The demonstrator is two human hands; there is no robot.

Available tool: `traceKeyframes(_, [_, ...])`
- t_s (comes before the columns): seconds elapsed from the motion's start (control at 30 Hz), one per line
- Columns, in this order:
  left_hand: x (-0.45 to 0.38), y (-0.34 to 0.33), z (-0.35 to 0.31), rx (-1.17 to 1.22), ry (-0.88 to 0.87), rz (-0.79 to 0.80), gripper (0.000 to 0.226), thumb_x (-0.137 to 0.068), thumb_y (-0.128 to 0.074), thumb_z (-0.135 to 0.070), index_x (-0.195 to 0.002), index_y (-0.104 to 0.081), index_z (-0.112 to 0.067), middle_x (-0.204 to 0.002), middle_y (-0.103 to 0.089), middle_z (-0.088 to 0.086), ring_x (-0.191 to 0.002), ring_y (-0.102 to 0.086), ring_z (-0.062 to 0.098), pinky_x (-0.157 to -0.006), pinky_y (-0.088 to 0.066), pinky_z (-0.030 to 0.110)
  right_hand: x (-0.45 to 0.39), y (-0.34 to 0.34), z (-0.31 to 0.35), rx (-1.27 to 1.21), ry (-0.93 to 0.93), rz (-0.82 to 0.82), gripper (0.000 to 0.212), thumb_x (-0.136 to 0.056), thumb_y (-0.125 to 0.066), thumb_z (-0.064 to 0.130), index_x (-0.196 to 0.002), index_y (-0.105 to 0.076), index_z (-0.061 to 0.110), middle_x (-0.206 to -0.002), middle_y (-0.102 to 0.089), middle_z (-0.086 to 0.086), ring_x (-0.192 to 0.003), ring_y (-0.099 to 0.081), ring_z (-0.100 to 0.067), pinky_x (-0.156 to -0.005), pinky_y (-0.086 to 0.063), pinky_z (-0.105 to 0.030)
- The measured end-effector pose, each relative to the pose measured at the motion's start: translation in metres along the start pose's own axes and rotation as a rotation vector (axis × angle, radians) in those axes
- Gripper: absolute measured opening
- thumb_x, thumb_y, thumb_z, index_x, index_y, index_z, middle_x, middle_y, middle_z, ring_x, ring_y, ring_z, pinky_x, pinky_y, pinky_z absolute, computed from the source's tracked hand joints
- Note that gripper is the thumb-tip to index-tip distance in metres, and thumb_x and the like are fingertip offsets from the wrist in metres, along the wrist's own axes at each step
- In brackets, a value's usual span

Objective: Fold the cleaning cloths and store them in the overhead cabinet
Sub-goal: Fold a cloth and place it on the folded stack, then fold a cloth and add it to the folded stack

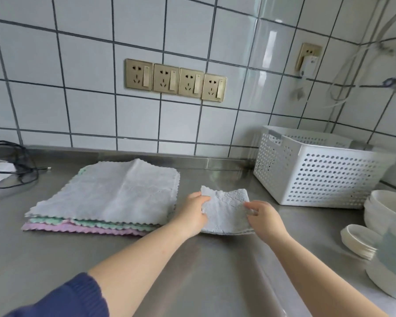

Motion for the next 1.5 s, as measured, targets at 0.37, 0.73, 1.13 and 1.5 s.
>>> traceKeyframes(0.37, [-0.032,-0.046,-0.006,-0.574,-0.121,0.149,0.053,-0.097,-0.026,-0.029,-0.148,-0.017,-0.021,-0.159,-0.004,-0.005,-0.146,0.002,0.013,-0.117,0.001,0.051,-0.035,-0.058,0.0,0.521,0.243,0.253,0.046,-0.098,-0.028,0.035,-0.143,-0.029,0.037,-0.158,-0.013,0.005,-0.146,-0.009,-0.013,-0.114,-0.008,-0.056])
traceKeyframes(0.73, [-0.023,-0.026,0.0,-0.628,-0.17,0.128,0.045,-0.098,-0.03,-0.035,-0.138,-0.04,-0.014,-0.152,-0.029,0.003,-0.142,-0.022,0.018,-0.118,-0.01,0.041,-0.034,-0.051,-0.006,0.725,0.144,0.214,0.053,-0.096,-0.024,0.046,-0.145,-0.028,0.028,-0.156,-0.02,0.004,-0.146,-0.008,-0.017,-0.113,-0.002,-0.059])
traceKeyframes(1.13, [0.058,0.122,0.09,-0.459,-0.057,-0.1,0.035,-0.088,-0.058,-0.035,-0.121,-0.06,-0.024,-0.123,-0.057,-0.006,-0.117,-0.05,0.013,-0.098,-0.039,0.027,0.033,-0.13,0.159,0.43,0.622,0.295,0.05,-0.077,-0.028,0.05,-0.093,-0.067,0.022,-0.109,-0.064,0.005,-0.11,-0.055,-0.017,-0.089,-0.037,-0.03])
traceKeyframes(1.5, [0.081,0.161,0.136,-0.477,-0.064,-0.17,0.024,-0.092,-0.052,-0.024,-0.112,-0.065,-0.024,-0.111,-0.06,-0.008,-0.107,-0.054,0.01,-0.088,-0.043,0.025,0.035,-0.137,0.169,0.44,0.53,0.273,0.027,-0.096,-0.04,0.029,-0.1,-0.066,0.021,-0.098,-0.068,-0.003,-0.089,-0.06,-0.026,-0.071,-0.046,-0.032])
Point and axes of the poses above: each hand's wrist, its own x-axis away from the middle knuckle, its own y-axis out of the back of the hand, z = x × y, the point moved 6 cm from there along -x, towards the middle knuckle
